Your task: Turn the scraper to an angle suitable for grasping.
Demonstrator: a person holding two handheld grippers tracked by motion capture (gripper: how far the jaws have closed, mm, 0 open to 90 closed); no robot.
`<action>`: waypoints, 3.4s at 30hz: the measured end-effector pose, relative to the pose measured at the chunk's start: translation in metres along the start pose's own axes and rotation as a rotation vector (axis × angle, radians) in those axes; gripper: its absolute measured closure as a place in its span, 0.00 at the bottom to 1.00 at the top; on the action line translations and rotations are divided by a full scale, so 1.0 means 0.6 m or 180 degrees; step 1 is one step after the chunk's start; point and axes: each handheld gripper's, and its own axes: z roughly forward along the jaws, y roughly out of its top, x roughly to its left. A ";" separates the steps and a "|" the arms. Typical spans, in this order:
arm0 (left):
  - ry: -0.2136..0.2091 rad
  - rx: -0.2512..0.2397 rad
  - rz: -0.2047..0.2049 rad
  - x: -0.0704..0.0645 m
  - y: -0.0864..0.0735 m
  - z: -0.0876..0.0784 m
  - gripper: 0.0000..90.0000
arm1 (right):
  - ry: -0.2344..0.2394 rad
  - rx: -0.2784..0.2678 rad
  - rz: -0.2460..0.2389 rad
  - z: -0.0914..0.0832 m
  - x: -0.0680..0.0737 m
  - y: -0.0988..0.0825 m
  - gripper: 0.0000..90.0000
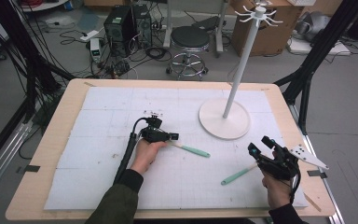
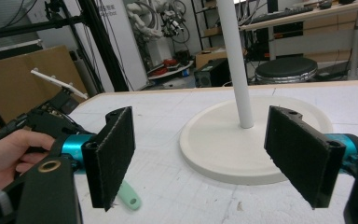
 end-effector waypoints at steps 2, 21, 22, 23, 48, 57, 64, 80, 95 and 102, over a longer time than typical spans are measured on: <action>0.0035 0.0069 -0.0015 0.001 -0.001 0.000 1.00 | -0.0003 0.0000 0.0009 0.000 -0.001 0.000 0.26; 0.0092 0.0278 0.0138 -0.017 -0.023 -0.013 1.00 | -0.0018 0.0013 -0.0013 -0.003 0.001 -0.002 0.26; 0.0100 0.0272 0.0147 -0.019 -0.027 -0.016 1.00 | -0.0015 0.0016 -0.0007 -0.003 0.001 -0.002 0.26; 0.0095 0.0280 0.0159 -0.021 -0.030 -0.018 1.00 | -0.0011 0.0011 -0.0013 -0.004 0.002 -0.002 0.26; -0.0503 0.0138 0.0199 -0.082 -0.115 -0.065 1.00 | -0.0007 0.0019 -0.0031 -0.001 0.014 -0.003 0.26; -0.0596 0.0279 0.0186 -0.101 -0.139 -0.052 1.00 | -0.0004 -0.0002 -0.0050 -0.002 0.016 -0.002 0.26; -0.0439 0.0387 0.0277 -0.115 -0.143 -0.038 1.00 | 0.0000 0.0000 -0.0036 -0.002 0.016 -0.002 0.26; -0.0335 0.0545 0.0293 -0.135 -0.124 0.008 1.00 | -0.0018 -0.0012 -0.0024 -0.003 0.015 0.000 0.26; -0.0042 0.0347 0.0320 -0.126 -0.080 0.042 1.00 | -0.0053 -0.0084 -0.0012 -0.012 0.012 0.003 0.27; 0.0080 0.0241 0.0305 -0.116 -0.058 0.055 1.00 | -0.0070 -0.0090 -0.0002 -0.017 0.009 0.002 0.27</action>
